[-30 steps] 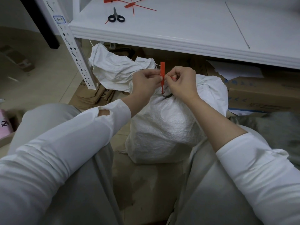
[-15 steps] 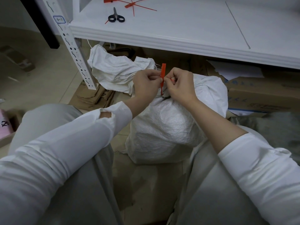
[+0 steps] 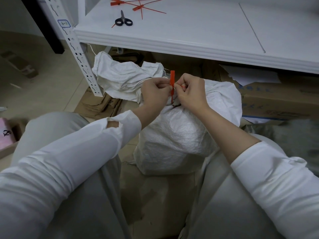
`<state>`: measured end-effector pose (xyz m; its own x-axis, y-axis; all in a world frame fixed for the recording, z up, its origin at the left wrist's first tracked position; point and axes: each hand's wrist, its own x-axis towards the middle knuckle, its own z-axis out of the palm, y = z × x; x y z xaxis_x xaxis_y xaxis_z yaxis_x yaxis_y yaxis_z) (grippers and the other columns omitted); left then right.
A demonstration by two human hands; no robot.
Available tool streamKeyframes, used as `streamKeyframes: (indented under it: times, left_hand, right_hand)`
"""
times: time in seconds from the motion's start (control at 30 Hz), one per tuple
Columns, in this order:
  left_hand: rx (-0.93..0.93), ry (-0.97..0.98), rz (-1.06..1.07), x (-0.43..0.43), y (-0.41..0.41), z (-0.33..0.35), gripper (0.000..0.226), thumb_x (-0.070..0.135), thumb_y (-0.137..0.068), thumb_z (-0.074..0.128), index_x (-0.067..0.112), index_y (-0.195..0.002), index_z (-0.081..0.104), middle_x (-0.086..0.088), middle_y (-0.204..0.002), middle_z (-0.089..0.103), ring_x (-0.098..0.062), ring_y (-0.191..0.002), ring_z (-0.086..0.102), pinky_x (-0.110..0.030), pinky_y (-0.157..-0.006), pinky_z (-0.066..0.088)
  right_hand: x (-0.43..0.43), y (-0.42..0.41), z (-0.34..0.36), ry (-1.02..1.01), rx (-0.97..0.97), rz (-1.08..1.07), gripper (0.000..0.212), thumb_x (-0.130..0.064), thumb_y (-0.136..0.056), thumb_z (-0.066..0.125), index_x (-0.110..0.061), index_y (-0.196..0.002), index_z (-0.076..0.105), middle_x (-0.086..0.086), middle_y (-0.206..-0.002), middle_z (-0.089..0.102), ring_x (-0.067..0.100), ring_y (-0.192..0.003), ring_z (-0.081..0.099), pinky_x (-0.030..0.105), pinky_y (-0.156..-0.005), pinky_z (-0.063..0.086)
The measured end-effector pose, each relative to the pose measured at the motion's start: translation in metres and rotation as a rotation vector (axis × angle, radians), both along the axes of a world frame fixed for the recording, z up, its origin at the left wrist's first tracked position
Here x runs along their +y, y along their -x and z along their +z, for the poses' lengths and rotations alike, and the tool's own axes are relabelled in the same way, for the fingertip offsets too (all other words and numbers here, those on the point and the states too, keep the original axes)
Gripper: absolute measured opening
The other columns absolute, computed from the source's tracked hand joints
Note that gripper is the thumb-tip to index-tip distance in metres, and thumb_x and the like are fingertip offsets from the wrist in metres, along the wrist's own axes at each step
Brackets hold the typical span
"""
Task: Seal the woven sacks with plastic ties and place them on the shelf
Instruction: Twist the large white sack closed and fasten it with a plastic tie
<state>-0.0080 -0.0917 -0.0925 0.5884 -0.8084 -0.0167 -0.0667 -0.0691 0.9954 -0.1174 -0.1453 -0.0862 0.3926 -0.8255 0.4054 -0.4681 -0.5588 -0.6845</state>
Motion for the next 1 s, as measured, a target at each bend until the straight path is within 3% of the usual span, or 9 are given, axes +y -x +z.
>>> streamKeyframes:
  times: [0.3, 0.43, 0.57, 0.7, 1.0]
  left_hand:
    - [-0.020, -0.002, -0.016, 0.001, 0.001, 0.002, 0.030, -0.003, -0.080, 0.067, 0.026, -0.075, 0.069, -0.006, -0.076, 0.073, -0.017, -0.075, 0.073, -0.038, -0.075, 0.061]
    - [-0.003, -0.002, -0.027, -0.001, -0.002, 0.003, 0.024, -0.001, -0.080, 0.068, 0.023, -0.080, 0.070, -0.006, -0.076, 0.073, -0.018, -0.076, 0.073, -0.039, -0.075, 0.061]
    - [0.015, 0.009, -0.023, -0.001, -0.004, 0.008, 0.019, 0.002, -0.080, 0.071, 0.021, -0.081, 0.071, -0.005, -0.074, 0.073, -0.016, -0.075, 0.073, -0.037, -0.074, 0.061]
    - [0.012, 0.006, 0.009, 0.000, -0.004, 0.011, 0.022, -0.001, -0.082, 0.069, 0.021, -0.083, 0.069, -0.002, -0.075, 0.072, -0.013, -0.075, 0.072, -0.032, -0.074, 0.061]
    - [-0.094, 0.007, -0.017, 0.000, -0.001, 0.011, 0.017, 0.000, -0.083, 0.068, 0.013, -0.093, 0.072, -0.001, -0.078, 0.071, -0.012, -0.077, 0.071, -0.033, -0.075, 0.060]
  right_hand:
    - [-0.002, -0.002, -0.003, 0.011, 0.025, -0.004, 0.015, -0.005, -0.084, 0.065, -0.006, -0.070, 0.060, -0.012, -0.056, 0.044, 0.001, -0.052, 0.043, 0.007, -0.055, 0.039]
    - [-0.004, -0.003, -0.003, -0.012, -0.003, -0.015, 0.015, -0.013, -0.085, 0.069, -0.007, -0.072, 0.064, -0.012, -0.059, 0.051, 0.000, -0.054, 0.048, 0.011, -0.058, 0.041]
    - [-0.007, -0.002, 0.001, -0.091, -0.039, -0.006, 0.017, -0.024, -0.085, 0.072, -0.008, -0.085, 0.067, -0.002, -0.075, 0.068, 0.003, -0.068, 0.064, 0.014, -0.064, 0.050]
    - [-0.008, 0.003, 0.004, -0.069, -0.008, -0.013, 0.011, -0.019, -0.086, 0.070, -0.009, -0.084, 0.064, -0.006, -0.077, 0.065, 0.006, -0.073, 0.063, 0.017, -0.066, 0.050]
    - [-0.006, 0.002, 0.003, -0.071, 0.037, 0.003, 0.012, -0.013, -0.088, 0.066, -0.010, -0.077, 0.064, 0.001, -0.073, 0.065, 0.011, -0.068, 0.062, 0.016, -0.062, 0.049]
